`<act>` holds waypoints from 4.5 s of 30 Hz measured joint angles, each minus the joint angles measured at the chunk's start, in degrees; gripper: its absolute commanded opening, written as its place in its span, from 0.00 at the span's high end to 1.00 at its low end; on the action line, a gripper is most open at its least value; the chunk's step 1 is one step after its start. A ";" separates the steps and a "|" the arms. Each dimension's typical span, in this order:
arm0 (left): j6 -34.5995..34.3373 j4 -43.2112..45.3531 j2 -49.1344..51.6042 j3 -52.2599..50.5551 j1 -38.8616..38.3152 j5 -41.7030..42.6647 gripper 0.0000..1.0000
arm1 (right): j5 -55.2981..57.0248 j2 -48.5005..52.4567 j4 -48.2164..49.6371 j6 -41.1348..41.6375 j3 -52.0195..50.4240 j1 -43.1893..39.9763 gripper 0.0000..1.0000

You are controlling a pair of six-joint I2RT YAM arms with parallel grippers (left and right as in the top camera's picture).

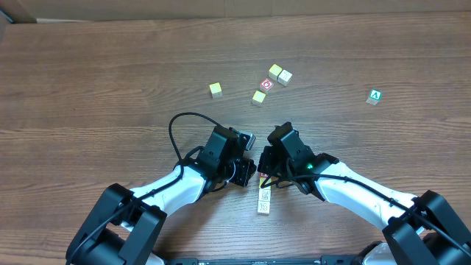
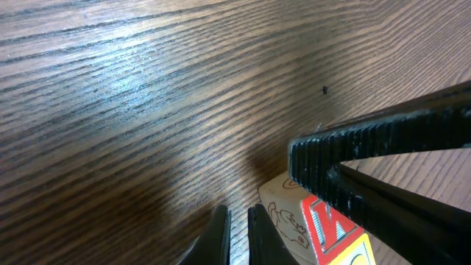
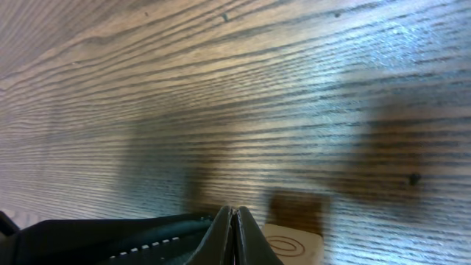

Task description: Flip 4 blocks

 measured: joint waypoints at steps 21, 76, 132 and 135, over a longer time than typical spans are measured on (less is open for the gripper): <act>0.81 -27.43 -14.82 11.39 12.22 -3.50 0.96 | 13.81 -3.28 -42.77 -8.72 32.00 -10.29 0.55; -4.17 -76.56 -78.05 27.15 10.84 -21.92 0.00 | 18.73 -5.49 -56.13 -9.55 40.04 -10.34 0.00; 21.33 -4.00 -92.83 -36.59 26.01 -19.87 0.00 | 18.34 -5.49 -56.11 -9.60 40.06 -10.34 0.00; 21.33 -4.00 -92.83 -36.59 26.01 -19.89 0.00 | 18.34 -5.49 -56.08 -9.57 40.06 -10.34 0.00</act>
